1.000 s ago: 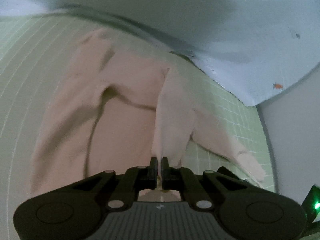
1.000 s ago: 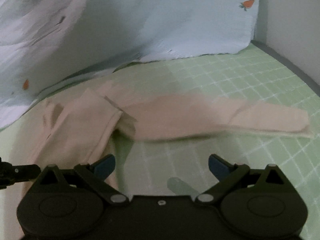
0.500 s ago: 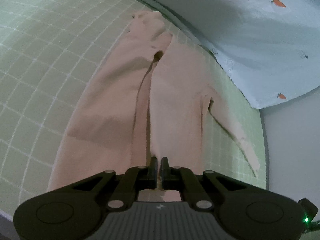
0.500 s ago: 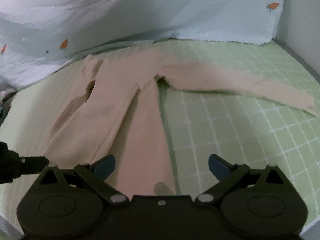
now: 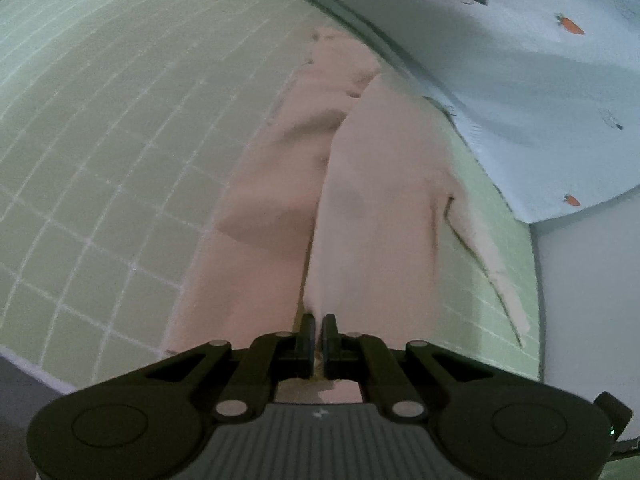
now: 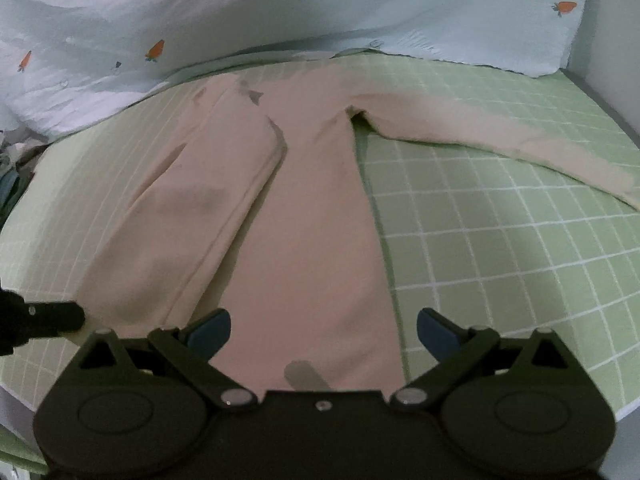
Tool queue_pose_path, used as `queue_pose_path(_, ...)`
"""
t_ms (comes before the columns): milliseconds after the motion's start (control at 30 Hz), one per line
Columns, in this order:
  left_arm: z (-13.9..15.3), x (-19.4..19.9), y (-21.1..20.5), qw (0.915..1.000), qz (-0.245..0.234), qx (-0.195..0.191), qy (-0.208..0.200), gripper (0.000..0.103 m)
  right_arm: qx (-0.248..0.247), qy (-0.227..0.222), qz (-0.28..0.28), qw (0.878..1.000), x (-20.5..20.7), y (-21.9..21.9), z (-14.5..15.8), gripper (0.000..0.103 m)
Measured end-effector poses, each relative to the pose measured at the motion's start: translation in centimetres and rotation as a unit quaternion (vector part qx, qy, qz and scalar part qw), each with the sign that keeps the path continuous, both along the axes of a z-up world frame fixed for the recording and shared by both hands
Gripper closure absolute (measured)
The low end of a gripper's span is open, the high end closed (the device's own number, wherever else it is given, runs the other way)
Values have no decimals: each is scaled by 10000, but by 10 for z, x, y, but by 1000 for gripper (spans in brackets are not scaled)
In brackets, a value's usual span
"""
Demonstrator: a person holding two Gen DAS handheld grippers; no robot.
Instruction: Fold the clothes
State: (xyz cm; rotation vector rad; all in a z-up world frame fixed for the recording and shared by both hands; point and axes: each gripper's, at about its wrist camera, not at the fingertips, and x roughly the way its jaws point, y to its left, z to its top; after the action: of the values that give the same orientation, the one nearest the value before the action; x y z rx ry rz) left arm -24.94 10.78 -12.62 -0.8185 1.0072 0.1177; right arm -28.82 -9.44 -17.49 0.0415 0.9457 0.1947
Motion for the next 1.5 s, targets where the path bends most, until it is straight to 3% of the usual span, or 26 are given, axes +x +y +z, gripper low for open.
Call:
queue_pose_path(400, -34, -18, 26, 9980, 116, 146, 607, 99, -200, 224, 49, 9995, -6, 15, -9, 2)
queue_pose_path(633, -43, -8, 26, 9959, -94, 174, 880, 94, -155, 443, -19, 9989, 0, 14, -19, 2)
queue_pose_path(700, -41, -3, 25, 9951, -212, 194, 945, 89, -107, 500, -92, 9986, 4, 10, -21, 2)
queue_pose_path(800, -31, 5, 23, 9947, -293, 338, 929, 64, -6, 512, -258, 9984, 14, 0, -22, 2)
queue_pose_path(833, -27, 8, 23, 9944, -316, 433, 908, 51, 29, 512, -316, 9982, 17, -4, -22, 2)
queue_pose_path(867, -21, 12, 21, 9936, -340, 614, 883, 37, 64, 513, -374, 9980, 21, -8, -22, 2)
queue_pose_path(900, -15, 16, 19, 9921, -363, 846, 854, 33, 99, 513, -432, 9977, 24, -12, -22, 2)
queue_pose_path(967, -3, 25, 15, 9885, -414, 1226, 778, 30, 172, 510, -559, 9970, 32, -20, -23, 2)
queue_pose_path(1100, 7, 48, 8, 9848, -397, 1544, 692, 21, 352, 491, -928, 9938, 52, -47, -26, 2)
queue_pose_path(1400, 7, 130, -16, 9775, -317, 1942, 759, 20, 294, 180, -2114, 9768, 101, -136, -29, 2)
queue_pose_path(1500, 2, 162, -23, 9732, -405, 2084, 879, 18, 209, 72, -2626, 9647, 121, -173, -32, 1)
